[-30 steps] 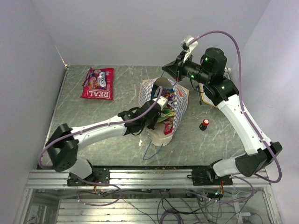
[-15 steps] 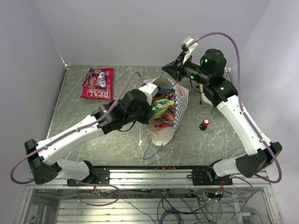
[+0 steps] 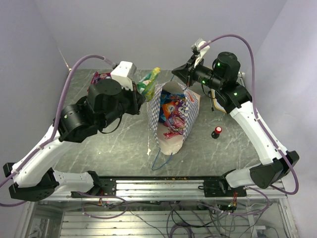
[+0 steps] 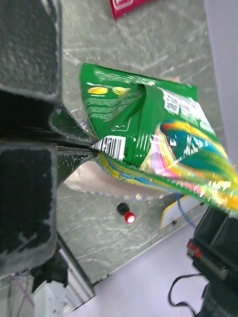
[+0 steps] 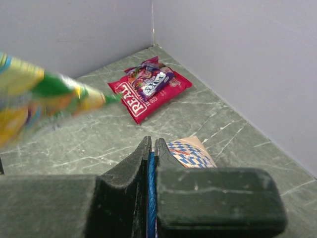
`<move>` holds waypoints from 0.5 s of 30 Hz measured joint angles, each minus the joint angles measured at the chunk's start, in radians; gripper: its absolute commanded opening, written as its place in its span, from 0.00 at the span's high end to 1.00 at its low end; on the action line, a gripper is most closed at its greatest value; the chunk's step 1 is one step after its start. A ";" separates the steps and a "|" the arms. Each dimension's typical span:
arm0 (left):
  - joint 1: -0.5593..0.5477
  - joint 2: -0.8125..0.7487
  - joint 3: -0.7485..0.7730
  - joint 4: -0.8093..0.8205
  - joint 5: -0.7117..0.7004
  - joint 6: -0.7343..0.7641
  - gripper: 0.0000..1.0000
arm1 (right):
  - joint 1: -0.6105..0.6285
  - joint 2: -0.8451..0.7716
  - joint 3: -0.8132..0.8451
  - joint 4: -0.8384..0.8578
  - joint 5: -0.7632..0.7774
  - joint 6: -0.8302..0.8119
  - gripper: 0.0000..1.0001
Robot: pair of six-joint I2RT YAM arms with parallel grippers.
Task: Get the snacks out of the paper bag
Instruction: Take out the snack from the paper bag, then place the snack at the center of the board.
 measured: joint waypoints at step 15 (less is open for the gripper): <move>0.346 0.066 0.009 -0.071 -0.305 0.071 0.93 | -0.003 -0.002 -0.007 0.008 -0.001 -0.005 1.00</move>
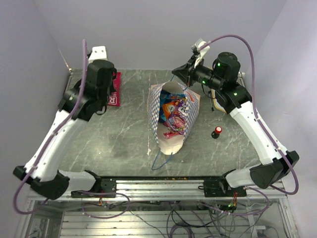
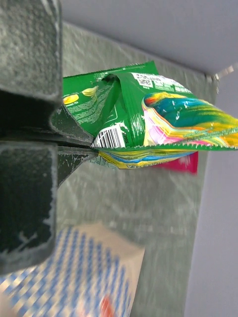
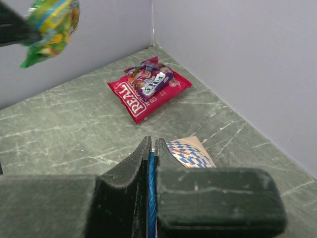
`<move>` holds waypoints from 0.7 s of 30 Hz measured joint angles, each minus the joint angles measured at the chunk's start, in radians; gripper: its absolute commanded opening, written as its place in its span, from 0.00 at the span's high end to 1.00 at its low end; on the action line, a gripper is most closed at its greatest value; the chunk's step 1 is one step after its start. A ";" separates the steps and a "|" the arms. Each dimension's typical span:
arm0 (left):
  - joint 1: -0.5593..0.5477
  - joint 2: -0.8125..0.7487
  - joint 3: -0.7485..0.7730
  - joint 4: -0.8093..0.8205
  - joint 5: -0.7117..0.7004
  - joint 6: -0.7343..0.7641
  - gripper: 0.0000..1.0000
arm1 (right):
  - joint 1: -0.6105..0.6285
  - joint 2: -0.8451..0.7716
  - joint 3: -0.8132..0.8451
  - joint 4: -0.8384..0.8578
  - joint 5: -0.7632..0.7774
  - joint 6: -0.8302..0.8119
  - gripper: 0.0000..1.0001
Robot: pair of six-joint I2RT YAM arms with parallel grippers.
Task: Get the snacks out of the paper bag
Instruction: Place the snack at the center of the board.
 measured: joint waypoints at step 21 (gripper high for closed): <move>0.385 0.730 0.065 0.345 0.031 0.304 0.93 | -0.002 -0.031 0.000 -0.041 0.024 0.021 1.00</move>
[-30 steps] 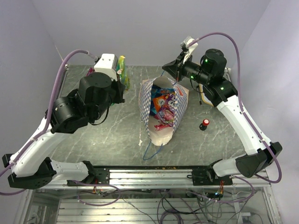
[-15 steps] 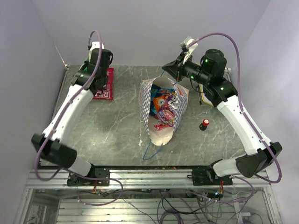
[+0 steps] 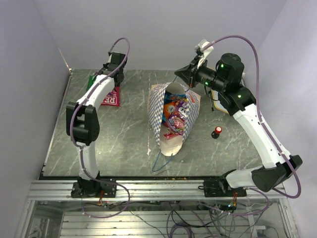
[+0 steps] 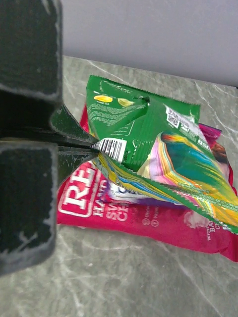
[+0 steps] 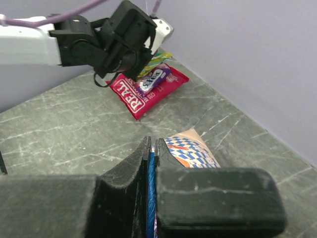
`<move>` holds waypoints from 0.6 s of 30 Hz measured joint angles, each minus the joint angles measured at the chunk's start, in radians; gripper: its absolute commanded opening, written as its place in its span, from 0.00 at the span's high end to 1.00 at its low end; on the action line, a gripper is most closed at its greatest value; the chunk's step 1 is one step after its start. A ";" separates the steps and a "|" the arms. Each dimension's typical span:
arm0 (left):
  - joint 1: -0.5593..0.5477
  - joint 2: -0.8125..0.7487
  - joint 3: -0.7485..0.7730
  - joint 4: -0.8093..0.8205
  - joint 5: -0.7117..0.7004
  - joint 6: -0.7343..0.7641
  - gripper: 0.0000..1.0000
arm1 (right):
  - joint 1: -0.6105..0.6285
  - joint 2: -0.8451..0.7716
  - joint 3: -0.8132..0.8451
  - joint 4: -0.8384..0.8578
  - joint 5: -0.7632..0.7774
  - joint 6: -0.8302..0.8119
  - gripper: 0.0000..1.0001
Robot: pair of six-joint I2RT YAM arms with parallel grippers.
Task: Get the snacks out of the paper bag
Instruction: Place the snack at the center of the board.
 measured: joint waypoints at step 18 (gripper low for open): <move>0.092 0.255 0.120 0.035 0.279 -0.072 0.72 | 0.000 -0.038 0.002 -0.061 0.053 0.018 1.00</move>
